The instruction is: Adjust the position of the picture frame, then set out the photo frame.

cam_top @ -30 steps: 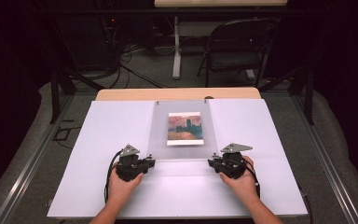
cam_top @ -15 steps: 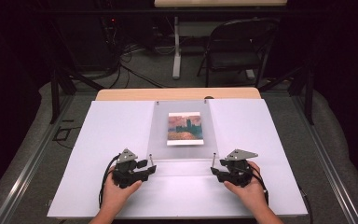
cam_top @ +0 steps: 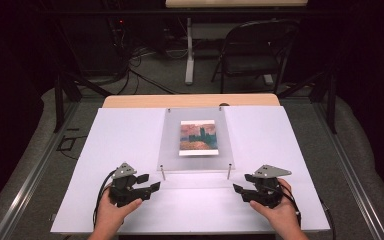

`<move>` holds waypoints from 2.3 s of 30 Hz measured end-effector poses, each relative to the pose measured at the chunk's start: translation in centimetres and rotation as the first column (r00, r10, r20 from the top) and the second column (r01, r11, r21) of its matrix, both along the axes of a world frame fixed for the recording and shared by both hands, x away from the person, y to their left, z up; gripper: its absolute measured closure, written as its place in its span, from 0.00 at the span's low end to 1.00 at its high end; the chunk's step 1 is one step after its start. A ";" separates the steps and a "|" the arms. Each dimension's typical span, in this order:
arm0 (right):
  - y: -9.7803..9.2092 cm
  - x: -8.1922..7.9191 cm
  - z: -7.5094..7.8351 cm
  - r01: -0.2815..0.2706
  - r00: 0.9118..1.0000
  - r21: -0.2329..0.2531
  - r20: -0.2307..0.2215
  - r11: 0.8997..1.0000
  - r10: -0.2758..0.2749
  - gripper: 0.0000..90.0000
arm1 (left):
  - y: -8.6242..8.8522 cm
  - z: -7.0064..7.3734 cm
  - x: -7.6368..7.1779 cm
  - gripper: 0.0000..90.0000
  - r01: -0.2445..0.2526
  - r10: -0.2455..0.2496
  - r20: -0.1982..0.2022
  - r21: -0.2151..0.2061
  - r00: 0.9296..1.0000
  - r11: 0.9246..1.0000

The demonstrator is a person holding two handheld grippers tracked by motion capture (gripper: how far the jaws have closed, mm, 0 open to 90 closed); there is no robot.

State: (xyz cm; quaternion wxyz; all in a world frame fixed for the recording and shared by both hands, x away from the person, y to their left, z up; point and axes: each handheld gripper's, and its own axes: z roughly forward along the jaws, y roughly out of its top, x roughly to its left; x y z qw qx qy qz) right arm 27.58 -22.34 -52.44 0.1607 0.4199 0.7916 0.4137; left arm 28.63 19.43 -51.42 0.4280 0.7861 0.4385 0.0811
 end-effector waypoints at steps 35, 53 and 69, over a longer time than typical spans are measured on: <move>-0.7 13.6 3.9 0.130 0.984 -0.025 -0.116 0.991 -0.132 0.43 | -1.0 6.0 14.5 0.42 -0.189 0.193 -0.077 0.061 0.978 0.980; 1.8 21.4 3.7 0.254 0.945 0.052 -0.224 0.966 -0.236 0.49 | -2.4 4.8 21.2 0.45 -0.271 0.279 -0.133 0.074 0.951 0.960; 2.9 23.0 1.5 0.293 0.920 0.028 -0.279 0.956 -0.273 0.46 | -3.9 1.2 23.1 0.45 -0.285 0.301 -0.216 0.103 0.929 0.953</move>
